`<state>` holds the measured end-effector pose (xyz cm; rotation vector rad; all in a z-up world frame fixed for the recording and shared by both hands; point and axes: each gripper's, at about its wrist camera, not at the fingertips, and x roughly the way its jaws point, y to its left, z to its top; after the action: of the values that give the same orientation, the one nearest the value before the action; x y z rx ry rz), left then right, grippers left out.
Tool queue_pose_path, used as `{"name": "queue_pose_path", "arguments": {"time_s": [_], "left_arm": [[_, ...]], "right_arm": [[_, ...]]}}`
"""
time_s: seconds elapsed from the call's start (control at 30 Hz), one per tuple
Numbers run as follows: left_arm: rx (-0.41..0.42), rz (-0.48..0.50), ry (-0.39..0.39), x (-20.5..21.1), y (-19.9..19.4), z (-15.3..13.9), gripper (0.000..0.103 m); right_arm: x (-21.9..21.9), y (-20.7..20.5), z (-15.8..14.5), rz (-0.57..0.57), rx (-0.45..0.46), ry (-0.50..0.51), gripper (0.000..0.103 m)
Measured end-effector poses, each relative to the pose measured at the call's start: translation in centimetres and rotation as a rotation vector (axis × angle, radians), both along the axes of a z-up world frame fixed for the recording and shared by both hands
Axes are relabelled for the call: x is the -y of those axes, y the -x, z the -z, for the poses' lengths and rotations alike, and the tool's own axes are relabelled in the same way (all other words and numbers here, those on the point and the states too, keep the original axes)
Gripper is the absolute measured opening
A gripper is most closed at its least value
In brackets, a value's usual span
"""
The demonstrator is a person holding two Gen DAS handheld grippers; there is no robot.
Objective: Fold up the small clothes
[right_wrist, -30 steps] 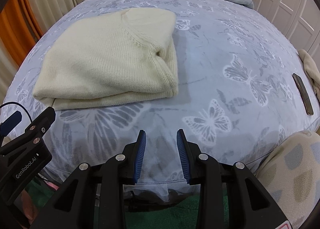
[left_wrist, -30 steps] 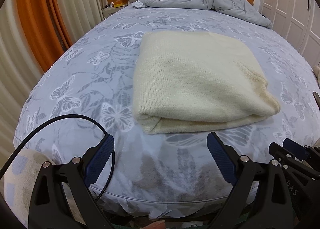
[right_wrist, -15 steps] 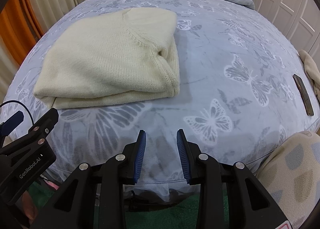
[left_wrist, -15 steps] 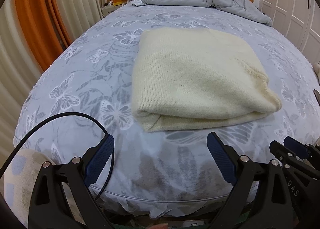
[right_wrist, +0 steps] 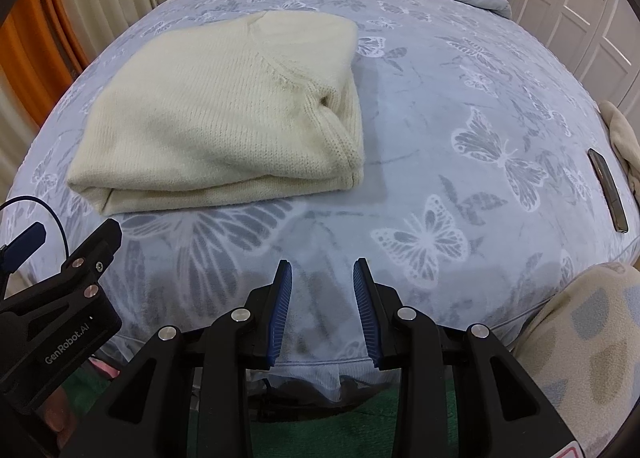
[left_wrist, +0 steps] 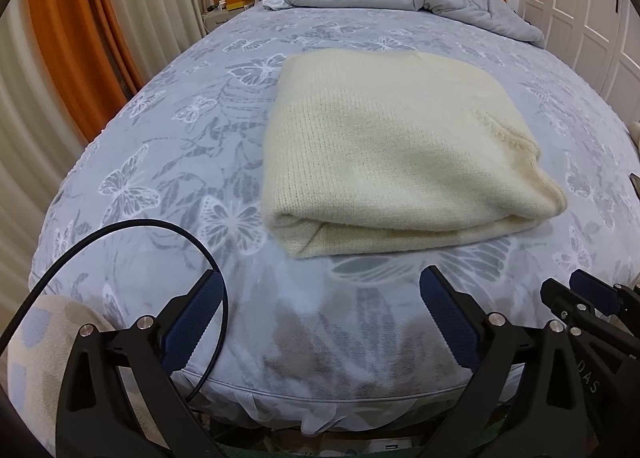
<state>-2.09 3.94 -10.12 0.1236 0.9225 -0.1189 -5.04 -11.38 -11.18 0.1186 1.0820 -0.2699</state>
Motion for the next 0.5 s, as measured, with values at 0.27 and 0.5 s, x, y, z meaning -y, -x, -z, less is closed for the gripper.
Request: {"name": "queue_pose_path", "arguments": {"time_s": [0.27, 0.5], "left_arm": [[-0.012, 0.021, -0.008, 0.5, 0.2, 0.1, 0.097], [-0.005, 0.040, -0.024, 1.3, 0.7, 0.2, 0.097]], "right_arm": [[-0.2, 0.0, 0.2, -0.007, 0.000, -0.004, 0.032], [-1.1, -0.1, 0.3, -0.035, 0.001, 0.005, 0.032]]}}
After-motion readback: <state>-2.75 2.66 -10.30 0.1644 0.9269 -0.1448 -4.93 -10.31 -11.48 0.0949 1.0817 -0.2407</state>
